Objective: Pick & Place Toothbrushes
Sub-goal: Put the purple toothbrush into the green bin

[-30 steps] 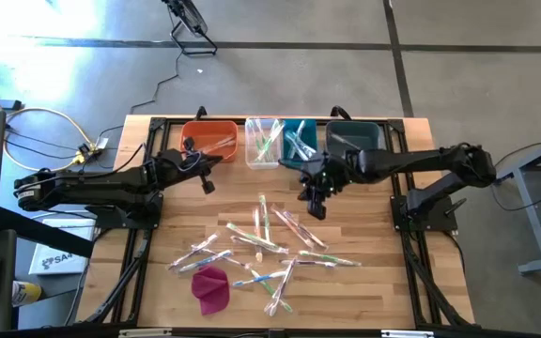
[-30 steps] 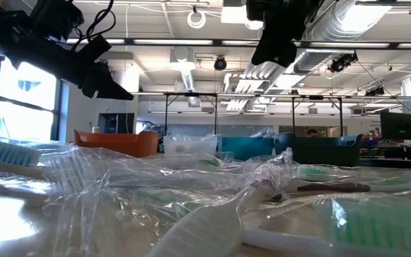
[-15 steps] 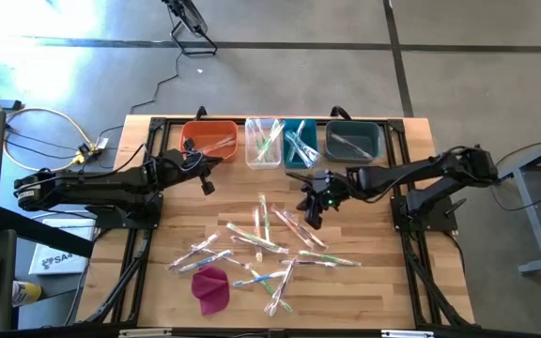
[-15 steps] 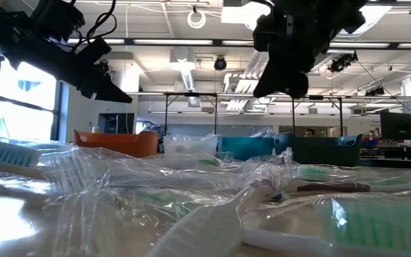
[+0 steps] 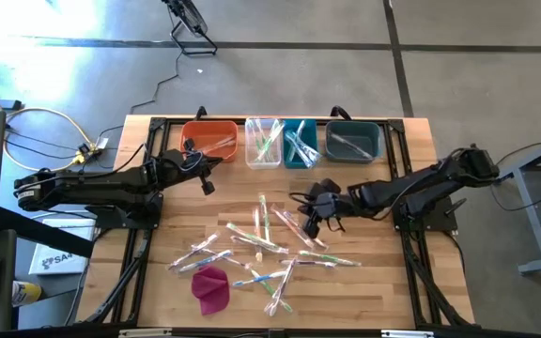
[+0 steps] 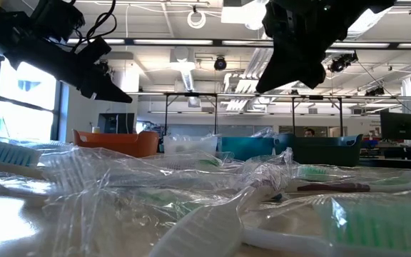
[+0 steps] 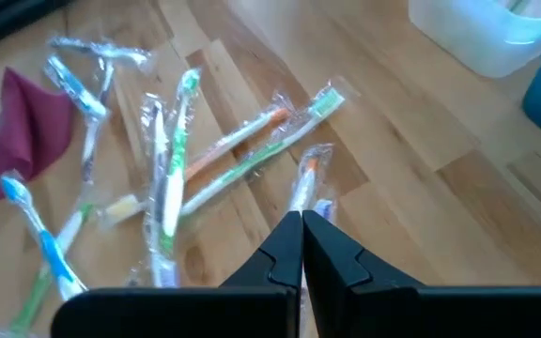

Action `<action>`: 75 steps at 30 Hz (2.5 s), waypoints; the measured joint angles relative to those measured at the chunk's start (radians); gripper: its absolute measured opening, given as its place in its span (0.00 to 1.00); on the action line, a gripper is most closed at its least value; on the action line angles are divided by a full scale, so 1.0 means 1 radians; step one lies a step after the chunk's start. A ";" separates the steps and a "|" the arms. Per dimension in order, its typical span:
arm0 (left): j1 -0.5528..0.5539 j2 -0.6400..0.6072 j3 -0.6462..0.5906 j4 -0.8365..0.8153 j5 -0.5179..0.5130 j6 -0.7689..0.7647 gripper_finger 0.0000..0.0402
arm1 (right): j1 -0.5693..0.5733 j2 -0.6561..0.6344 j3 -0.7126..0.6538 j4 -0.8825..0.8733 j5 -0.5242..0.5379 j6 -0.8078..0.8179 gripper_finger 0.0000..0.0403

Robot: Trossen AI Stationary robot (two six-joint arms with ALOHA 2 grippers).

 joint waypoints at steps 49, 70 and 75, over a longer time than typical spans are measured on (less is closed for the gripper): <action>0.000 0.000 0.000 0.006 0.000 -0.001 0.02 | 0.100 0.142 0.041 -0.316 -0.331 0.383 0.22; 0.000 0.000 0.000 0.007 0.000 -0.001 0.02 | 0.134 0.223 0.040 -0.313 -0.293 0.344 0.38; 0.000 0.000 0.000 0.007 0.000 -0.002 0.02 | 0.140 0.267 0.040 -0.307 -0.271 0.338 0.39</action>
